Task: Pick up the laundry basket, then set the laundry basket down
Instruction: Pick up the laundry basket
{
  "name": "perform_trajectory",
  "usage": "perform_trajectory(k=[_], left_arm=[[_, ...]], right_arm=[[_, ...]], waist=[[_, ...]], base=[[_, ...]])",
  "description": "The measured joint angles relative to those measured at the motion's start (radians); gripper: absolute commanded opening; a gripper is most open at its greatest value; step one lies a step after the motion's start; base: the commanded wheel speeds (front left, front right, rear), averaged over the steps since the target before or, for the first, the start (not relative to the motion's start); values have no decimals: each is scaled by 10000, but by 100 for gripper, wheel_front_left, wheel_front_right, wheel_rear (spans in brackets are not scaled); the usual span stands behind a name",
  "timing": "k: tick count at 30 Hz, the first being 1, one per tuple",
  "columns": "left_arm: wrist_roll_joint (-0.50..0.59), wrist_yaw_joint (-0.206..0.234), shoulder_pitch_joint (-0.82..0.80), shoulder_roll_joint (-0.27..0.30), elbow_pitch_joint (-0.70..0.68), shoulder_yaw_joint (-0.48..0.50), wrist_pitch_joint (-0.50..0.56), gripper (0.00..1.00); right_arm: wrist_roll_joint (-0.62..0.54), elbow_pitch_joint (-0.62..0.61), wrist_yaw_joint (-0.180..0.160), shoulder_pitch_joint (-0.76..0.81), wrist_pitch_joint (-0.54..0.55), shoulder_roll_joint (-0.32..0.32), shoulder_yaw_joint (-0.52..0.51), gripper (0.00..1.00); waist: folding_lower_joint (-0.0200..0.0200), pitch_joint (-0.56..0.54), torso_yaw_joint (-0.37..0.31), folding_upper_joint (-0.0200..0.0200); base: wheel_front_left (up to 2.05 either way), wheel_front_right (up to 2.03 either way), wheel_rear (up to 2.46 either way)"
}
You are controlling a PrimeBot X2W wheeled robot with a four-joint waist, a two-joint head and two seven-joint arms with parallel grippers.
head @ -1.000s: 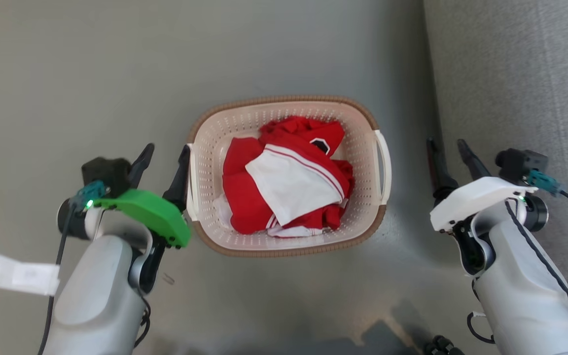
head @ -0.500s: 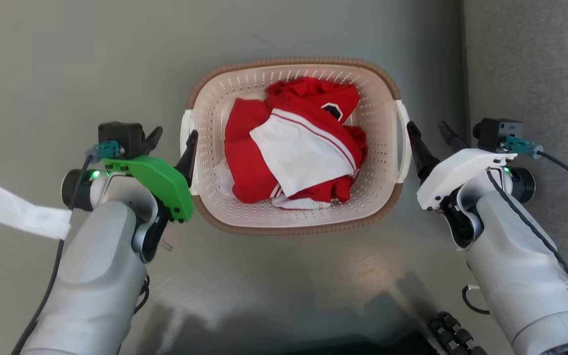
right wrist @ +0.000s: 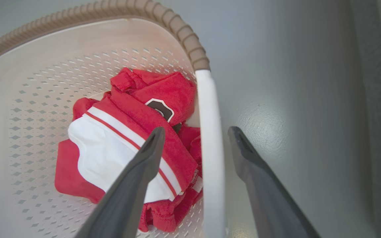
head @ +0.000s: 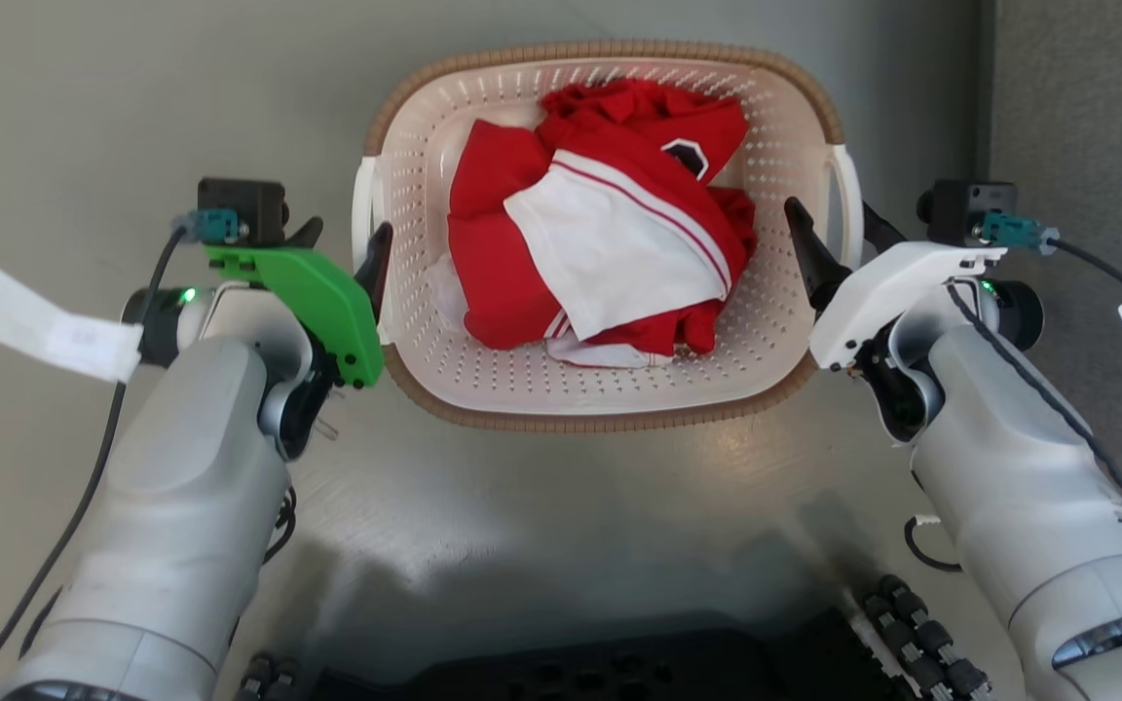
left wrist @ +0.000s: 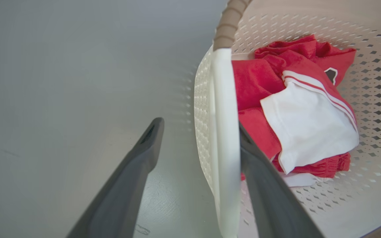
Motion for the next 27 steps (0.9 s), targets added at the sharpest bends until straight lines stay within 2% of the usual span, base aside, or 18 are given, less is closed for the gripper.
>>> perform_trajectory(k=[10,12,14,15,16,17,18,19,20,27], left_arm=[[-435,-2,-573,-121,543,-393,132,100],[-449,-2,-629,-151,652,-462,138,100],[-550,-2,-672,-167,702,-502,138,100],[-612,-2,-693,-171,727,-525,138,100],[-652,-2,-710,-171,750,-545,136,99],[-690,-2,-735,-176,782,-573,138,65],[-717,-2,-769,-188,823,-610,136,42],[-771,-4,-811,-194,874,-654,136,0],[-849,-6,-853,-207,913,-694,136,0],[-1097,-75,-936,-326,1129,-805,44,0]], right_arm=[[311,769,0,-665,86,-27,144,100],[458,836,-2,-736,86,-25,255,87],[587,886,-2,-807,86,-25,345,79],[629,897,0,-838,84,-27,380,79],[677,918,0,-862,84,-25,410,69],[704,953,-2,-885,75,-25,439,46],[709,1024,-2,-910,71,-25,470,39],[742,1074,-2,-923,77,-36,550,15],[773,1087,-2,-929,77,-71,660,0],[872,1185,-2,-993,-6,-13,970,0]], waist=[[0,556,97,0],[0,584,106,0],[-1,605,108,0],[0,614,106,0],[0,623,102,0],[0,631,99,0],[0,639,94,0],[0,645,90,0],[0,650,88,0],[-1,562,83,0]], base=[[0,0,0],[0,0,0],[0,0,0],[0,0,0],[0,0,0],[0,0,0],[0,0,0],[0,0,0],[0,0,0],[0,0,0]])
